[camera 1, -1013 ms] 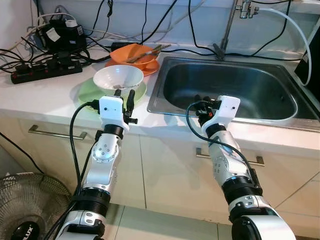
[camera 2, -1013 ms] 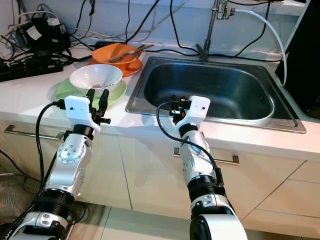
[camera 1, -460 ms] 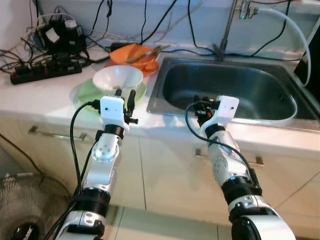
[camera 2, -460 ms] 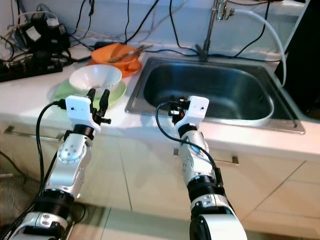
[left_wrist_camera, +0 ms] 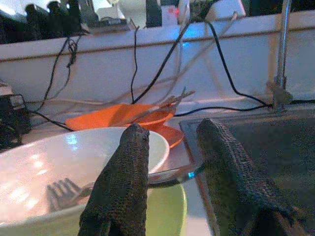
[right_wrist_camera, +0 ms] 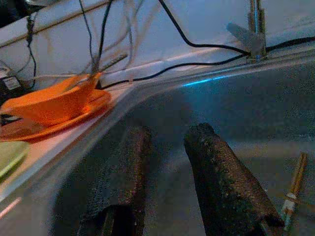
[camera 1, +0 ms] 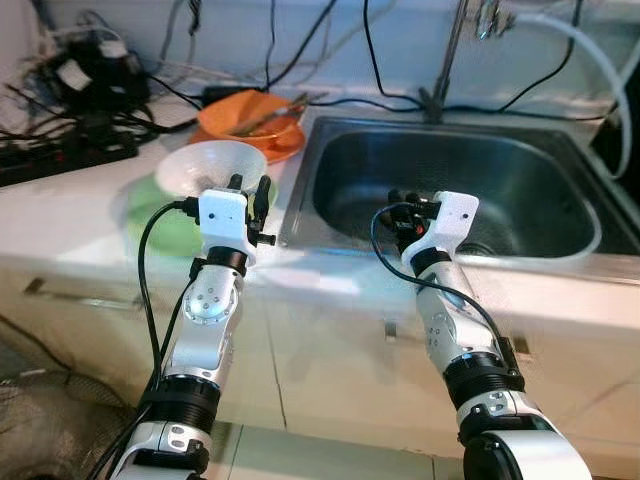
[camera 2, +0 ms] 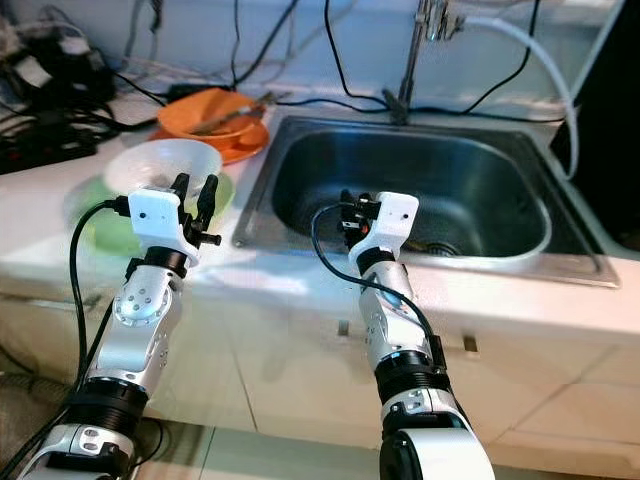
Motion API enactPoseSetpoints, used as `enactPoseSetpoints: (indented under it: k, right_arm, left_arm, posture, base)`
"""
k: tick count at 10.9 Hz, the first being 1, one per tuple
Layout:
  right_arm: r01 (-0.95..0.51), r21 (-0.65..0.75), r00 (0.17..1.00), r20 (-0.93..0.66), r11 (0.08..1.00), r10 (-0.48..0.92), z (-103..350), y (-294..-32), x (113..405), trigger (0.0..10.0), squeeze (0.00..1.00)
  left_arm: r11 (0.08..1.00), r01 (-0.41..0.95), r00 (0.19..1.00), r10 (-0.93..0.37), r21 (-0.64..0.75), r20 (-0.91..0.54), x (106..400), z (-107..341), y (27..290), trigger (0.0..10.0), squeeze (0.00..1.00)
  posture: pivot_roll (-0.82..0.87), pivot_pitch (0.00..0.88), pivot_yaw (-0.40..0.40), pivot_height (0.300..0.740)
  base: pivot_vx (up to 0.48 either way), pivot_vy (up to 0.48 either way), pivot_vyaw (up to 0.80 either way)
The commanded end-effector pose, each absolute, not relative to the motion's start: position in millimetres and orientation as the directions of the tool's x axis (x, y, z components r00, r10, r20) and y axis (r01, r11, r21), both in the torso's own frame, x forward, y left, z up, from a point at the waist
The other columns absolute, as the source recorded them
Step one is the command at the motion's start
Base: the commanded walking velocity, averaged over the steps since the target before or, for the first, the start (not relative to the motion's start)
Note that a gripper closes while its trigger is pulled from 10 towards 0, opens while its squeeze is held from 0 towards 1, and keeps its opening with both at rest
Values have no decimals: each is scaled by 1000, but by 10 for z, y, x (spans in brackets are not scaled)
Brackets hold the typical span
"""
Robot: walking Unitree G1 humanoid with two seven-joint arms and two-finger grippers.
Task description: Kitchen organization
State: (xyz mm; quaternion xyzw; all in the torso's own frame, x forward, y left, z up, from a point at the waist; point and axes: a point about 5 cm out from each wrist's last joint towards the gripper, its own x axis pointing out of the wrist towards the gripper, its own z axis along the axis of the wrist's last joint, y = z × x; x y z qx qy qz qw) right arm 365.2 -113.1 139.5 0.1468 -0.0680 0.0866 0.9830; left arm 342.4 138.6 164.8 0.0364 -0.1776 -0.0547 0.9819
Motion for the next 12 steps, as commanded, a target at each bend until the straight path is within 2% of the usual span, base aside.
enactPoseSetpoints:
  k: [1, 9, 10, 12]
  right_arm:
    - [-192, 262, 975, 163, 946, 153, 1425, -1114, 3667, 10000, 0]
    - [-192, 269, 975, 161, 944, 152, 1411, -1113, 3662, 10000, 0]
    - [-194, 269, 975, 160, 943, 154, 1406, -1108, 3659, 10000, 0]
    - [-195, 269, 975, 159, 943, 156, 1402, -1100, 3658, 10000, 0]
  left_arm:
    - [989, 96, 921, -130, 110, 368, 3412, 1693, 1378, 10000, 0]
    - [985, 116, 894, -158, 125, 420, 3371, 1782, 1342, 10000, 0]
    - [982, 94, 898, -154, 162, 412, 3390, 1804, 1365, 10000, 0]
    - [944, 59, 902, -190, 326, 388, 3451, 1889, 1391, 10000, 0]
  posture:
    - [140, 0, 17, 740]
    - [141, 2, 18, 740]
    - [142, 1, 18, 740]
    - [142, 0, 21, 740]
  base:
    - [352, 0, 0]
    - [0, 0, 0]
    - [0, 0, 0]
    - [0, 0, 0]
